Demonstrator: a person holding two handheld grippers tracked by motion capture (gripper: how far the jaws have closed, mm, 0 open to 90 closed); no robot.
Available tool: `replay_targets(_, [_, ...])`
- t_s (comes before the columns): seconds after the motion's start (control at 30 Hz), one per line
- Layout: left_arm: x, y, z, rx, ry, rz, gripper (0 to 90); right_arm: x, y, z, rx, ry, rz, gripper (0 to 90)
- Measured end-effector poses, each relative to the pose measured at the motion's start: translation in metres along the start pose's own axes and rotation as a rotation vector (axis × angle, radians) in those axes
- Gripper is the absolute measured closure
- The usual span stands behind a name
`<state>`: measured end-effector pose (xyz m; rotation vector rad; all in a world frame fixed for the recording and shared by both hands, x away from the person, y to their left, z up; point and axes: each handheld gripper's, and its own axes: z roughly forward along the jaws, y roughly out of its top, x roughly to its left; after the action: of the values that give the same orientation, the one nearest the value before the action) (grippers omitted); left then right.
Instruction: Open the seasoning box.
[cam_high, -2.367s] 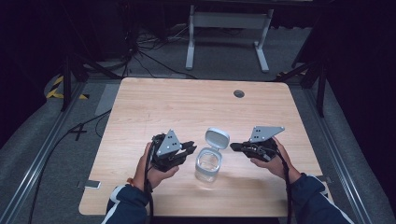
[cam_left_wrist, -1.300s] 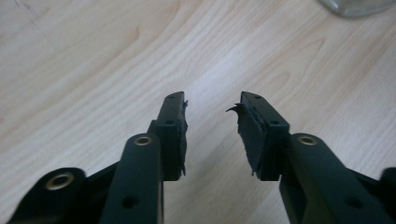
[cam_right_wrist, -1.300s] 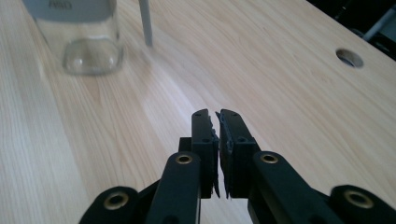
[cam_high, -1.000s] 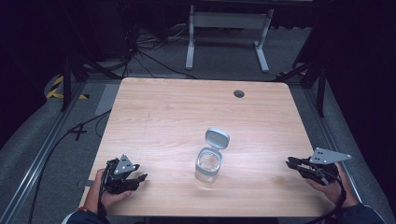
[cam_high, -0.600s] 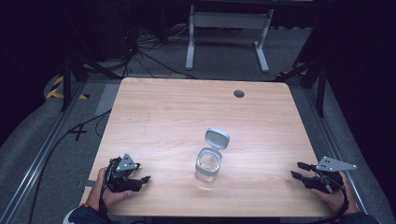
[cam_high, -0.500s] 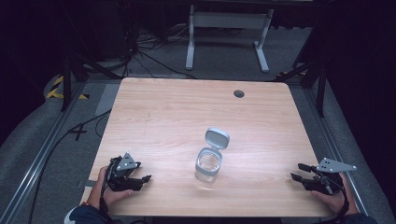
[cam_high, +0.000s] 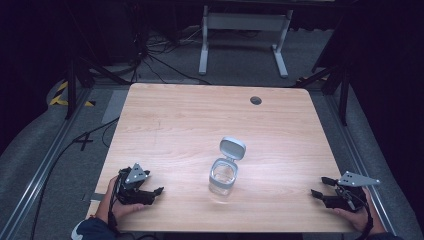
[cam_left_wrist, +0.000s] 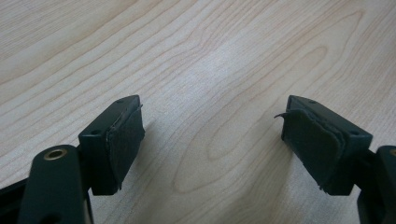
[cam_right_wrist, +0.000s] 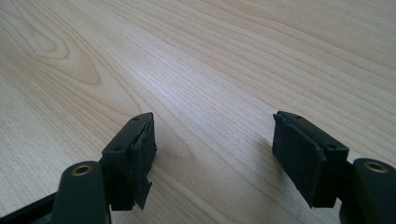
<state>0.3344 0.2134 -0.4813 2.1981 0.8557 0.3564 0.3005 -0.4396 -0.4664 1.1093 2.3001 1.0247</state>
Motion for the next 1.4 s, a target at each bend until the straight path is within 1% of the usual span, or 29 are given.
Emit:
replay_targets(0.1, [0.0000,0.0001,-0.0001,0.001,0.000,0.000,21.1,-0.0001,0.0001,0.0003,-0.001,-0.001,-0.001,29.8])
replay_targets(0.2, [-0.0009,-0.0001,0.0004,-0.001,0.008,-0.019,20.2,-0.0001,0.0004,0.0006,-0.001,-0.001,-0.001,29.5])
replay_targets(0.37, [0.0001,0.0003,0.0002,0.007,0.017,-0.009,18.5,0.0000,0.0005,0.0006,0.000,-0.001,0.001,29.4])
replay_targets(0.4, [-0.0006,0.0001,0.0004,0.005,0.014,-0.021,18.3,0.0000,0.0005,0.0006,0.000,0.000,0.001,29.5])
replay_targets(0.47, [-0.0009,0.0000,0.0005,0.005,0.012,-0.026,18.3,0.0000,0.0005,0.0006,0.000,-0.001,0.001,29.4])
replay_targets(0.8, [-0.0009,0.0000,0.0005,0.006,0.011,-0.027,18.3,0.0000,0.0005,0.0006,0.000,0.000,0.001,29.4])
replay_targets(0.87, [-0.0004,0.0001,0.0004,0.003,0.017,-0.019,18.4,0.0000,0.0005,0.0007,0.000,0.000,0.001,29.4])
replay_targets(1.17, [-0.0007,0.0000,0.0005,0.006,0.013,-0.026,18.3,-0.0003,0.0007,0.0008,0.000,0.003,-0.002,29.5])
replay_targets(1.2, [0.0002,0.0004,0.0008,0.002,0.013,-0.015,18.1,-0.0004,0.0007,0.0008,0.000,0.004,-0.002,29.4])
replay_targets(1.23, [-0.0002,0.0004,0.0008,0.004,0.012,-0.021,18.0,-0.0004,0.0007,0.0008,0.000,0.004,-0.002,29.4])
replay_targets(1.4, [0.0001,0.0006,0.0011,0.001,0.013,-0.019,17.9,-0.0004,0.0007,0.0008,0.000,0.005,-0.002,29.4])
